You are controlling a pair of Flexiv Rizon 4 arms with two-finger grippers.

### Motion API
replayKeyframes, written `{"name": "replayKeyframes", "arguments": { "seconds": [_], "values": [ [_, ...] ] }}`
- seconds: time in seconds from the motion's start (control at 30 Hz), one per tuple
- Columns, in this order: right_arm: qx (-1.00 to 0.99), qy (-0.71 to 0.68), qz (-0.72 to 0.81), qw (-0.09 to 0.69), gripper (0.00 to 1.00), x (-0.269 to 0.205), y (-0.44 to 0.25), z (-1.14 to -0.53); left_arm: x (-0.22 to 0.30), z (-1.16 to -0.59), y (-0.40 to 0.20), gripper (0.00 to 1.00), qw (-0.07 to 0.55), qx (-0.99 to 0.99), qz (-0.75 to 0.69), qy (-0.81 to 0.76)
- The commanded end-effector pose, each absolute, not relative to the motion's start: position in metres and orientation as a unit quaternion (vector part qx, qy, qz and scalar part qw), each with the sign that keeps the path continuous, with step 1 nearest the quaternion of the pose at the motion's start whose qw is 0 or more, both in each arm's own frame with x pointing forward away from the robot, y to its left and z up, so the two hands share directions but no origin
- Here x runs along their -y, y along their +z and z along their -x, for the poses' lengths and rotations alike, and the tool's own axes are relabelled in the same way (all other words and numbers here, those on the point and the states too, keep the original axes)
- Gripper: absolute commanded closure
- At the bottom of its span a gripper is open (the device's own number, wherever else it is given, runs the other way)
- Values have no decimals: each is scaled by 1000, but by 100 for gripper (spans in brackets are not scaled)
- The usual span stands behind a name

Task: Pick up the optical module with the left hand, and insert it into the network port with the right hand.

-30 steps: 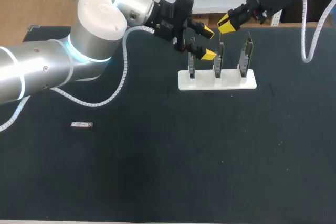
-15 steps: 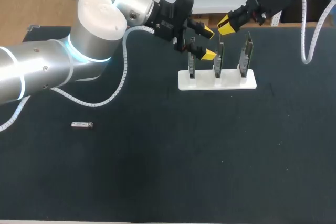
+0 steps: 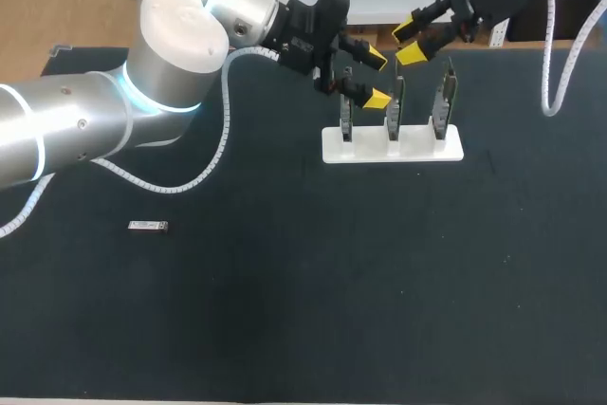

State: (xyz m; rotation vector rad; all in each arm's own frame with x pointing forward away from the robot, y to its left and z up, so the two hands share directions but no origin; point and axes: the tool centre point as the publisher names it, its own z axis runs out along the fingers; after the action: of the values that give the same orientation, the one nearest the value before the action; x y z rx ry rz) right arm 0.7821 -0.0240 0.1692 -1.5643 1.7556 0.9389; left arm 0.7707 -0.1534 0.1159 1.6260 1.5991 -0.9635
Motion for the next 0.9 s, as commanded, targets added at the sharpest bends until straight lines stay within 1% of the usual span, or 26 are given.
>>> {"name": "replayKeyframes", "arguments": {
  "seconds": [0.03, 0.2, 0.23, 0.27, 0.3, 0.9],
  "values": [
    [-655, 363, 589, 302, 0, 29, 176, -786, 154, -770, 116, 0, 326, -612, -621, -367],
    [-646, 365, 595, 309, 0, 28, 184, -784, 154, -770, 116, 0, 326, -612, -621, -367],
    [-645, 364, 596, 311, 55, 27, 185, -784, 154, -770, 116, 0, 326, -612, -621, -367],
    [-643, 363, 596, 314, 84, 27, 187, -784, 154, -770, 116, 0, 326, -612, -621, -367],
    [-642, 362, 597, 317, 100, 27, 188, -784, 154, -770, 116, 0, 326, -612, -621, -367],
    [-644, 352, 604, 310, 100, 19, 181, -785, 154, -770, 116, 0, 326, -612, -621, -367]
  ]
}}
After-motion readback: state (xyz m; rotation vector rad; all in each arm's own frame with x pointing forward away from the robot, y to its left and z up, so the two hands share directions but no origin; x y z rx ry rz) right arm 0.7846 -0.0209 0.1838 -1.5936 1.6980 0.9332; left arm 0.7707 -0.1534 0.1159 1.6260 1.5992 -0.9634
